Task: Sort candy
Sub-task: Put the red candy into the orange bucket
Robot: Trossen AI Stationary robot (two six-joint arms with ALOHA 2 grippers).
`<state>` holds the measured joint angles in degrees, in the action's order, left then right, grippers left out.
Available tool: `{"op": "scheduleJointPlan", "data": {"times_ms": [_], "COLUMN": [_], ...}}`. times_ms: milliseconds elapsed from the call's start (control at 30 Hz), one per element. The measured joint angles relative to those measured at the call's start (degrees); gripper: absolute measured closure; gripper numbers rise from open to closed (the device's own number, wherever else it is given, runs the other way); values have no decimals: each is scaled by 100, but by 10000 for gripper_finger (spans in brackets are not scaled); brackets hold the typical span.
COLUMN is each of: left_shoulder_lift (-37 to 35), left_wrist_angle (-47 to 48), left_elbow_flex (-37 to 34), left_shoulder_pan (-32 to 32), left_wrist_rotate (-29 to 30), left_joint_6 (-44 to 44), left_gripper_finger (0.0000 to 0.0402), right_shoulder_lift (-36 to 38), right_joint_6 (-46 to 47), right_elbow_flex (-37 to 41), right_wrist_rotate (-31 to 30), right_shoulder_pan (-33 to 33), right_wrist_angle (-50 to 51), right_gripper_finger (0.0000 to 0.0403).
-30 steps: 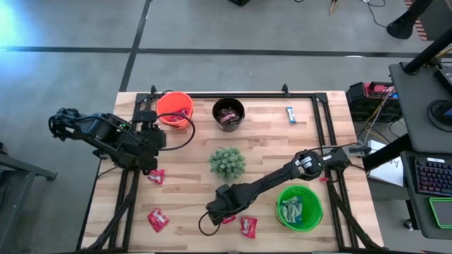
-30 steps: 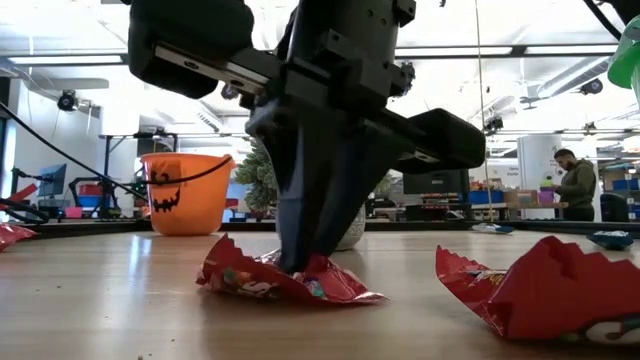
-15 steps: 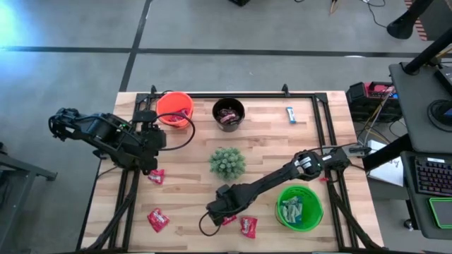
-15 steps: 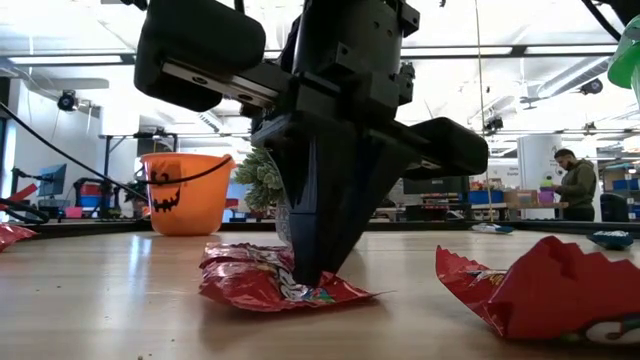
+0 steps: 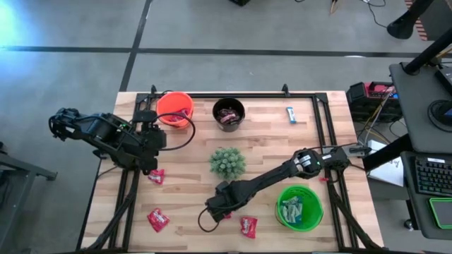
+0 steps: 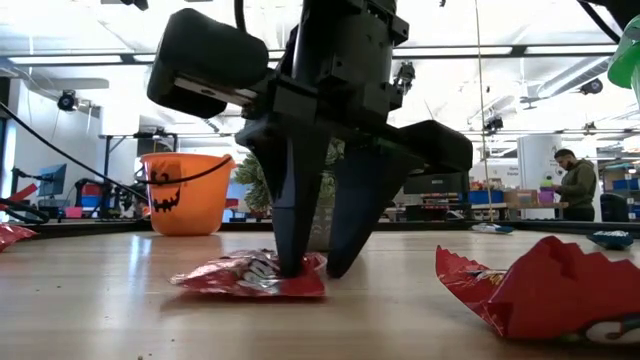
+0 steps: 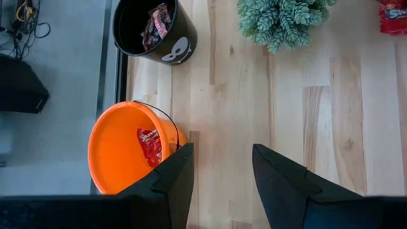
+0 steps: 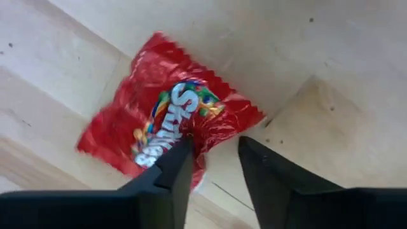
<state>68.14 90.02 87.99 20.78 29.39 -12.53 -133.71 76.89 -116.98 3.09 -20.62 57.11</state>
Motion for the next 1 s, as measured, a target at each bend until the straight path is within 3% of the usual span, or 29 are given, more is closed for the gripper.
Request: {"op": "scheduleJointPlan", "data": {"times_ms": [300, 733, 1000], "left_shoulder_lift": [0, -54, -393], "left_wrist_angle": [0, 0, 0], "left_elbow_flex": [0, 0, 0], "left_shoulder_pan": [0, 2, 2], "left_wrist_rotate": [-4, -7, -7], "left_joint_6": [6, 216, 500], "left_gripper_finger": [260, 260, 260], "right_shoulder_lift": [24, 124, 129], "right_joint_6": [-131, 856, 1232], "right_elbow_flex": [-40, -59, -191], "right_wrist_rotate": [188, 52, -412], "right_shoulder_pan": [-22, -22, 4], "right_wrist_angle": [0, -377, -563], "right_gripper_finger": [221, 209, 214]}}
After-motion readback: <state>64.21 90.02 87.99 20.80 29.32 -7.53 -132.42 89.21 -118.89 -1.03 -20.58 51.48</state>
